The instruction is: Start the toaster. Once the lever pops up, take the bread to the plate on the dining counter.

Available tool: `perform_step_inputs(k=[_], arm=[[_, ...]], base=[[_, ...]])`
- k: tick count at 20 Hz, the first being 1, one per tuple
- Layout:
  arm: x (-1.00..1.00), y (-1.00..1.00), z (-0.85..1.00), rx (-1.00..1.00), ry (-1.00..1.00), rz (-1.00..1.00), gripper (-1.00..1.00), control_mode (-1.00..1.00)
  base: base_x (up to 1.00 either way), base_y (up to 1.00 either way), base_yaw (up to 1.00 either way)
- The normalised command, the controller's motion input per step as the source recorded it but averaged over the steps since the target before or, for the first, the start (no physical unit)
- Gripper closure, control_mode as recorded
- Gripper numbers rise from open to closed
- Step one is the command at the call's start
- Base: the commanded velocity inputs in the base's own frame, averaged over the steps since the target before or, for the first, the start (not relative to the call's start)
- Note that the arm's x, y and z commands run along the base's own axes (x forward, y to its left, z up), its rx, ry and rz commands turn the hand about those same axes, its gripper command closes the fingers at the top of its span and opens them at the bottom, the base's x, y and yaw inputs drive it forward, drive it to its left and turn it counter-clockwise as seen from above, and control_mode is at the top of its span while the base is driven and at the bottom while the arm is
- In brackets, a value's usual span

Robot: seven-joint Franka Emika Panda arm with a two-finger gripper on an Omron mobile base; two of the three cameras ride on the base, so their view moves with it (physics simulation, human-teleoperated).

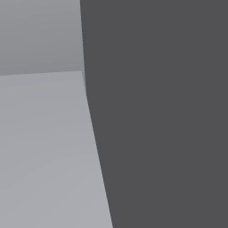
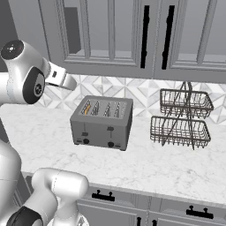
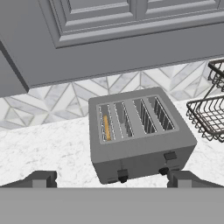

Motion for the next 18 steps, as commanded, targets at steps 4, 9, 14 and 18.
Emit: perform_step_inputs(k=[4,9,14,18], arm=[[0.0,0.0,0.0,0.0,0.0,0.0,-1.0,-1.0],[0.0,0.0,0.0,0.0,0.0,0.0,-1.0,-1.0],[0.0,0.0,0.0,0.0,0.0,0.0,-1.0,-1.0],[0.0,0.0,0.0,0.0,0.0,0.0,-1.0,-1.0]], base=[[0.0,0.0,0.0],[0.0,0.0,0.0],[0.0,0.0,0.0],[0.0,0.0,0.0]])
